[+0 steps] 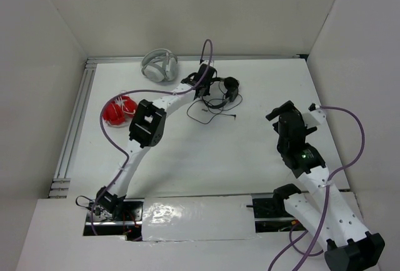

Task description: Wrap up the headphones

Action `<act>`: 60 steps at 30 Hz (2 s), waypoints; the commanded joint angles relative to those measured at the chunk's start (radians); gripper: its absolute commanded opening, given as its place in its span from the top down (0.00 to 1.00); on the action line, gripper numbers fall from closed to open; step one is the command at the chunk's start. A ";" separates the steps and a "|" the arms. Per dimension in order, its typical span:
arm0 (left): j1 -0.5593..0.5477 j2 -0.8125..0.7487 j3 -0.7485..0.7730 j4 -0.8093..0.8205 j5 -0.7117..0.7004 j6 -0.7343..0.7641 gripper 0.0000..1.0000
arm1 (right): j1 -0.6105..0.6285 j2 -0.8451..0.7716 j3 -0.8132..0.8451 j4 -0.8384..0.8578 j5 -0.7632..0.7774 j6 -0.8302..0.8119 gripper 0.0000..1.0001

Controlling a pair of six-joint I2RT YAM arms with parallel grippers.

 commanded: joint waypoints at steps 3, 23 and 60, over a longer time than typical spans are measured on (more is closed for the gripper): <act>0.001 -0.248 -0.119 0.062 -0.009 0.017 1.00 | 0.002 -0.012 -0.020 0.099 -0.092 -0.081 0.07; -0.070 -0.997 -0.892 0.438 -0.105 0.120 1.00 | 0.019 0.026 0.065 0.341 -0.742 -0.411 0.00; -0.144 -1.158 -1.050 0.357 0.337 0.307 1.00 | 0.237 0.710 0.550 0.130 -0.870 -1.199 0.59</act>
